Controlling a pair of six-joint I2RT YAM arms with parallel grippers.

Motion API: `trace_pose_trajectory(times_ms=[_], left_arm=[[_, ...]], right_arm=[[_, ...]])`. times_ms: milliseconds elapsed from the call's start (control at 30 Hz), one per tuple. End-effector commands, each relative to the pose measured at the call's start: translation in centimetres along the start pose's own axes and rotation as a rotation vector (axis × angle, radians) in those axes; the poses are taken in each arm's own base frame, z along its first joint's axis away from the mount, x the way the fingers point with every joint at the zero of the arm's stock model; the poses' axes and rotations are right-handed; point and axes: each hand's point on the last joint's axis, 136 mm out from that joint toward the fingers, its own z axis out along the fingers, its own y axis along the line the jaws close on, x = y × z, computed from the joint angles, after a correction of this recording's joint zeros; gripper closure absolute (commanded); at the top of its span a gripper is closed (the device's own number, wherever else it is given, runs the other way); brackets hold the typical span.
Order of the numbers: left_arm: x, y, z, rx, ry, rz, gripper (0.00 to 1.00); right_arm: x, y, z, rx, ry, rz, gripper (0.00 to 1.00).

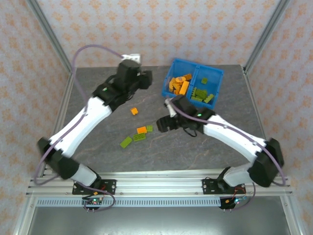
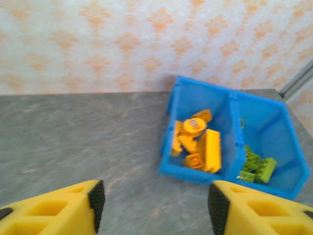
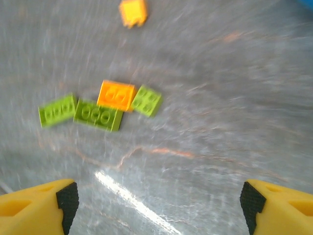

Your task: Sort the legos into containers by color

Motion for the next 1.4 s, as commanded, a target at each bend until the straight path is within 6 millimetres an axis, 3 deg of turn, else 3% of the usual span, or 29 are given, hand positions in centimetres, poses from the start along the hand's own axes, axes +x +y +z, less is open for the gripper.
trace_pose_trajectory(times_ms=[0,67,267,367,467,633,900,1067,1200,1367], left_arm=[[6.1,3.4,-1.6,-0.057,0.151,0.175,0.33],[8.5,5.0,-3.5,-0.07,0.205,0.23,0.26],[14.6,8.4,-7.5,-0.057,0.297,0.42,0.1],[16.8,8.0,-9.4,0.064,0.314,0.537,0.0],[19.3,7.2,-11.7,0.222,0.322,0.674,0.0],[21.0,8.2,-12.9,0.242,0.23,0.773,0.0],[22.4,6.2,-12.9,0.382,0.168,0.786,0.0],[22.8,5.4,-13.1,0.438,0.141,0.782,0.0],[22.9,5.3,-13.2,0.444,0.136,0.783,0.0],[23.2,4.6,-13.2,0.491,0.156,0.784,0.0]], right_arm=[[0.3,2.9,3.7,-0.114,0.014,-0.274,0.14],[-0.1,2.3,6.3,-0.086,-0.022,-0.364,0.15],[-1.0,1.4,11.4,-0.039,-0.067,-0.606,0.14],[-0.3,0.9,13.5,-0.056,-0.005,-0.674,0.13],[0.1,1.0,14.9,-0.098,0.042,-0.69,0.12],[0.4,0.5,16.1,-0.146,0.052,-0.656,0.17],[1.8,0.4,16.6,-0.217,0.12,-0.59,0.57],[1.5,0.2,16.5,-0.222,0.11,-0.554,0.69],[0.0,-0.2,15.3,-0.215,0.041,-0.506,0.77],[-3.8,-1.7,11.4,-0.18,-0.158,-0.376,0.83]])
